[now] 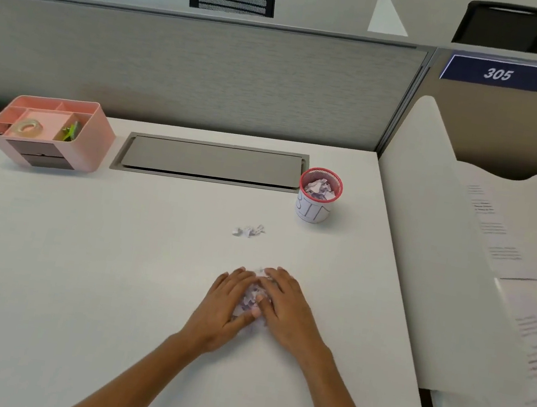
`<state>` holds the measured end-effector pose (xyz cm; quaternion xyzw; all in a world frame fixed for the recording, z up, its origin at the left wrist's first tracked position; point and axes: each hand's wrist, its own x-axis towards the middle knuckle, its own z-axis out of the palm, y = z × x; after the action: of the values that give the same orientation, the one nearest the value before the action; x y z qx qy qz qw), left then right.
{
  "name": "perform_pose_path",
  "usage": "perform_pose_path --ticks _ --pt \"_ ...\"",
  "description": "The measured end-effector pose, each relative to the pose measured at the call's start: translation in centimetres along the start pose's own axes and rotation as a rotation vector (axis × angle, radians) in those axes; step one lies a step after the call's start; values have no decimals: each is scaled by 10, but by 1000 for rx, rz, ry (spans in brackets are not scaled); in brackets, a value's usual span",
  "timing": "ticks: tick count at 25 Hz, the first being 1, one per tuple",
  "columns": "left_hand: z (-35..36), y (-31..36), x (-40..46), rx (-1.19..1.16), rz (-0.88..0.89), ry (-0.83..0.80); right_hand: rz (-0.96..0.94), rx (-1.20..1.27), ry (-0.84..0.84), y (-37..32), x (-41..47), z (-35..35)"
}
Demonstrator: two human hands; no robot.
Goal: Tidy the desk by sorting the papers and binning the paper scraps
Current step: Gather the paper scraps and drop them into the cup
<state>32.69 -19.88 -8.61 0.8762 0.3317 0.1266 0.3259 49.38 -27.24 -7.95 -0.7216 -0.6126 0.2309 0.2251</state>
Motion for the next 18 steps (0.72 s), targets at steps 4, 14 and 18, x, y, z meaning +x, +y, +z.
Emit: perform_pose_path --ticks 4,14,18 --pt "-3 -6 -48 65 -11 69 155 28 -5 6 -54 -20" --pt "-12 29 -14 222 -254 -99 138 -209 -79 -32 -27 -9" --pt "-17 33 -4 103 -273 -28 83 -162 35 -34 -21 -13"
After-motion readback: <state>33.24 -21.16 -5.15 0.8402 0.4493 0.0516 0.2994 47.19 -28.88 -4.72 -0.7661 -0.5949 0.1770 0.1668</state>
